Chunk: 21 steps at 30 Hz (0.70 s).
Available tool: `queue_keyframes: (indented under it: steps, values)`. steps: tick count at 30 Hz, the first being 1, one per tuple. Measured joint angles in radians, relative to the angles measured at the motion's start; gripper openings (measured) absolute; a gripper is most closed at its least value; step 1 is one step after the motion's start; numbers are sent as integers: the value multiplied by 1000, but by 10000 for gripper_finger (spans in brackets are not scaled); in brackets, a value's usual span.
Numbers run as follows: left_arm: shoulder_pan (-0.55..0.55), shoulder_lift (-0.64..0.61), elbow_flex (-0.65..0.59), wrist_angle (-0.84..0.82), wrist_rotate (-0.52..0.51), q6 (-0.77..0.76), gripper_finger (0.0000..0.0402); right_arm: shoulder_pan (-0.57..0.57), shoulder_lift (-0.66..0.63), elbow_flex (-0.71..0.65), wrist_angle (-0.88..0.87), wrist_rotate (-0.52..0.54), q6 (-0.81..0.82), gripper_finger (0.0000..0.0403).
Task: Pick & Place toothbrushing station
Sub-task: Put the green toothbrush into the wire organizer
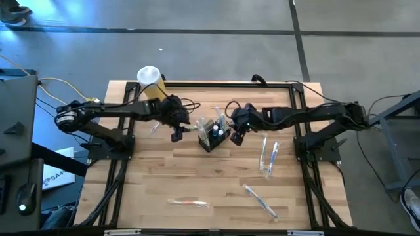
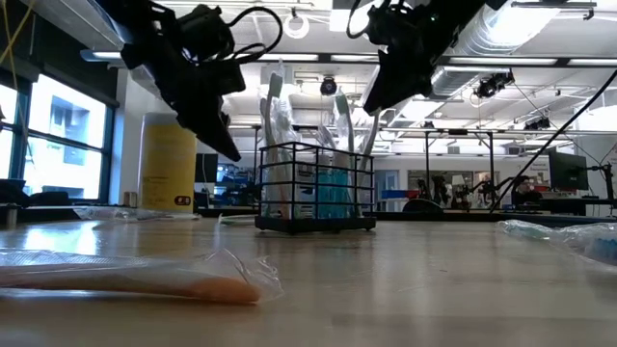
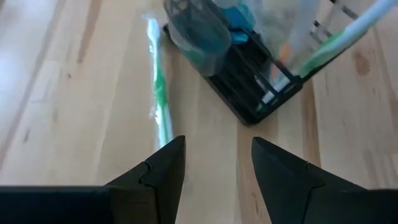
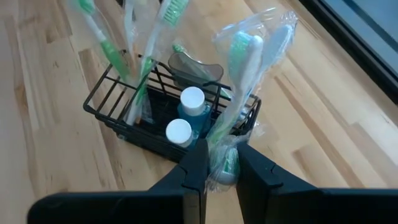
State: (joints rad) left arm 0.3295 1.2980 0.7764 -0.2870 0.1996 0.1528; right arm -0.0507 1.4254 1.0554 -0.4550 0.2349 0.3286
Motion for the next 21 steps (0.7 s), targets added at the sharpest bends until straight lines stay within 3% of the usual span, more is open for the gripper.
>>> queue_keyframes:
  steps: [5,21]
  values:
    - [-2,0,-3,5,24,0,177,-3,2,0,26,-10,0,53]
    - [-2,1,-3,9,29,1,177,-3,2,-2,56,-33,12,138]
